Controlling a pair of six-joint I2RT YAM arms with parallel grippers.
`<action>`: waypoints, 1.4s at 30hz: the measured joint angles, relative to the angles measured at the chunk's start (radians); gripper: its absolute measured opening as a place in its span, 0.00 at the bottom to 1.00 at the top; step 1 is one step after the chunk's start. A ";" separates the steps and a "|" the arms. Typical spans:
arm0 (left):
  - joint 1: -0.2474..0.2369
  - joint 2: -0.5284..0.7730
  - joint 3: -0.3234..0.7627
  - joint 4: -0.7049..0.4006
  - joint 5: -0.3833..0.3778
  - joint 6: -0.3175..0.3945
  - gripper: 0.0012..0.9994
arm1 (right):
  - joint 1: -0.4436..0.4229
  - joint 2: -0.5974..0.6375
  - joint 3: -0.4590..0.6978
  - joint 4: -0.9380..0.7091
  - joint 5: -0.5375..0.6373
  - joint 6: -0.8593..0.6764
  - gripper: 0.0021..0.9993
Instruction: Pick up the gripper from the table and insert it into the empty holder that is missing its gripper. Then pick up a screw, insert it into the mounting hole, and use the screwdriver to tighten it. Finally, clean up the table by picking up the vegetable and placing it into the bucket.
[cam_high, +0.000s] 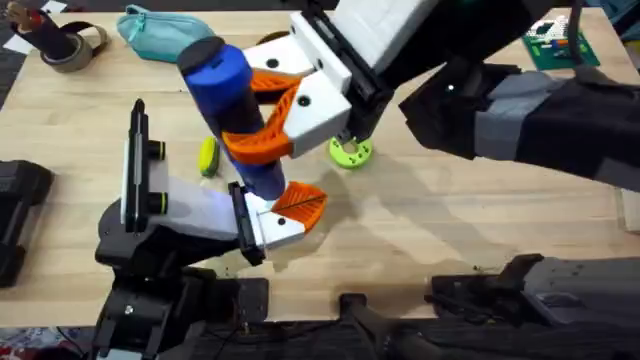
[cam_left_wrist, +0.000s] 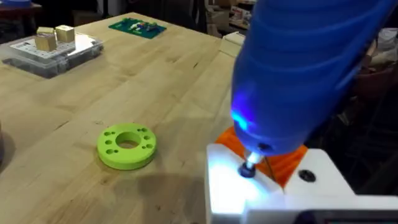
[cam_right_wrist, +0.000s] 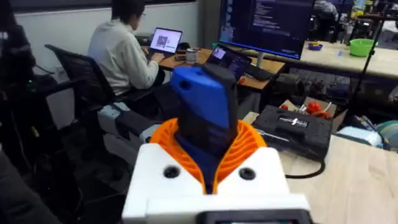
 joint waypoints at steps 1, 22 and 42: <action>0.000 0.000 0.000 0.000 0.000 -0.001 0.01 | 0.000 0.000 0.000 -0.007 0.005 0.000 0.04; 0.000 0.001 0.000 0.001 -0.001 -0.001 0.01 | 0.004 0.000 0.009 0.008 0.015 0.012 0.04; 0.000 0.000 0.000 0.003 -0.015 0.005 0.01 | 0.005 0.000 0.061 -0.001 -0.049 0.031 0.04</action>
